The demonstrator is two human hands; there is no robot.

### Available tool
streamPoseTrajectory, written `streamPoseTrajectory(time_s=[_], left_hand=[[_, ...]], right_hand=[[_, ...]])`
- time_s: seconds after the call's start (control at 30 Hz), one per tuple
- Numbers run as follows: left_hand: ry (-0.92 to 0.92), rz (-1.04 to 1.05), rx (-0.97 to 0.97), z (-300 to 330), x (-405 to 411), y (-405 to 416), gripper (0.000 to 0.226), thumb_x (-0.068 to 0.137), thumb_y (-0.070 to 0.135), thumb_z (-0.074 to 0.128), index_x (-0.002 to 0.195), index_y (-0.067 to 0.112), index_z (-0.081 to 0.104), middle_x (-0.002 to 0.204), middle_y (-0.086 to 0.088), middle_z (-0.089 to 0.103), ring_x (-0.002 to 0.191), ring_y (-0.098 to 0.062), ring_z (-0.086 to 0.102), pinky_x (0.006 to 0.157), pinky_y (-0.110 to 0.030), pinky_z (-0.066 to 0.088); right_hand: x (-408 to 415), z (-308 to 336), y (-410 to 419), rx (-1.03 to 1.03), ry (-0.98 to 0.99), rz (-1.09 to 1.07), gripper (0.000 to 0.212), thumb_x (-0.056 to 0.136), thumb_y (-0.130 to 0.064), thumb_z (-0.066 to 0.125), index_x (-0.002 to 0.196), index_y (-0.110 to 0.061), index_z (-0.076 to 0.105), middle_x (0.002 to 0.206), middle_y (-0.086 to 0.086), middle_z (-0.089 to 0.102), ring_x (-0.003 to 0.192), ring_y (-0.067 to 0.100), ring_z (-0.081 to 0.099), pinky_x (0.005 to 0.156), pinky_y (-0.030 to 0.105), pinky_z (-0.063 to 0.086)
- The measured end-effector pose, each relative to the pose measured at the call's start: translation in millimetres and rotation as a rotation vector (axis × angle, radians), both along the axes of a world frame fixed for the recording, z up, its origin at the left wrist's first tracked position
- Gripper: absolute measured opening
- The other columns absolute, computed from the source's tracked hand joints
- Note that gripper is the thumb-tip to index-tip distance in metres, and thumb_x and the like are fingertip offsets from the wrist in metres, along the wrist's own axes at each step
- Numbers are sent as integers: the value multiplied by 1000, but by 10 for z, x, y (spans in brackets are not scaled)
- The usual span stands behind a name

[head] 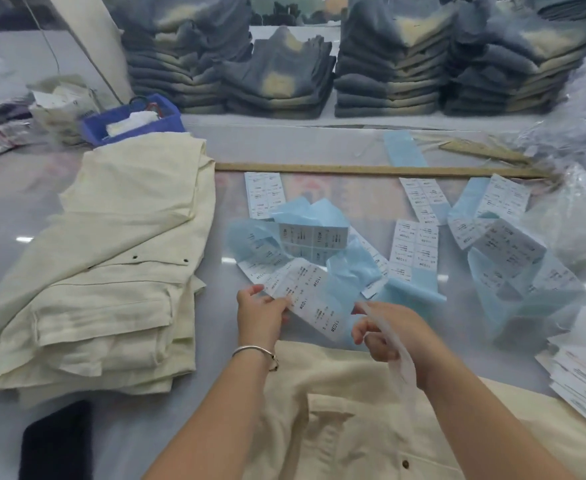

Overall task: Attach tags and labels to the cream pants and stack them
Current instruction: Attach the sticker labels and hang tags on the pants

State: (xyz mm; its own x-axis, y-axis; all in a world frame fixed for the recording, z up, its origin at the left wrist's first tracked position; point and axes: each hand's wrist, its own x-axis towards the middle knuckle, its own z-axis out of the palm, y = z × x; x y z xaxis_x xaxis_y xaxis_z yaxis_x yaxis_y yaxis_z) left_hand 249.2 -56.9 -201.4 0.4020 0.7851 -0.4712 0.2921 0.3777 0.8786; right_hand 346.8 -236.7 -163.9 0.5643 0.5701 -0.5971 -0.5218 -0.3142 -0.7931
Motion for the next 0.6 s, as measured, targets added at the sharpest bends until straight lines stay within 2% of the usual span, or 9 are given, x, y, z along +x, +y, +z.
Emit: streamPoseTrajectory(time_s=[0.07,0.1,0.2,0.3,0.4,0.53,0.6], left_hand=[[-97,-25,73,36,-34,21,42,83,-4,66,113,15,42,81,-6,64,58,-11,61,59,-23,54],[-126,-45,124,66,-49,40,40,84,-5,64,111,16,43,80,-6,65,56,-7,60,55,-19,52],[-183,-86,244,173,-73,119,37,86,-4,64,102,24,46,78,0,67,58,2,58,55,-15,48],[-236,-113,285,280,-85,178,37,86,-3,65,98,27,47,78,2,69,62,1,60,57,-15,48],[-276,-117,295,353,-102,195,38,85,-3,66,99,27,49,77,3,71,65,-1,62,57,-15,50],[-249,-131,304,412,-127,167,36,85,-1,67,99,28,50,73,-2,69,65,-6,62,58,-18,49],[-134,-153,432,396,-160,149,30,84,8,70,99,28,53,70,-2,63,64,-11,59,62,-21,45]], right_hand=[[-47,-18,112,-19,-8,38,37,87,-41,66,76,-6,62,69,21,55,37,15,25,39,22,24],[-62,-25,160,-42,-27,40,35,86,-40,67,74,-9,60,67,19,57,36,14,29,39,22,25],[-89,-41,277,-70,-67,-3,23,86,-27,69,77,-10,57,56,8,58,35,11,40,36,19,29],[-117,-33,351,44,30,-54,20,89,-18,62,74,-9,51,52,4,54,32,9,29,37,18,20],[-113,-5,373,157,132,-67,17,89,-14,55,74,-9,48,56,5,52,30,8,20,43,21,13],[-72,-2,349,235,224,-90,17,89,-12,58,77,-9,47,59,8,53,29,7,23,39,19,16],[-73,4,343,235,224,-103,19,90,-11,59,77,-11,45,57,6,53,30,7,23,40,19,16]])
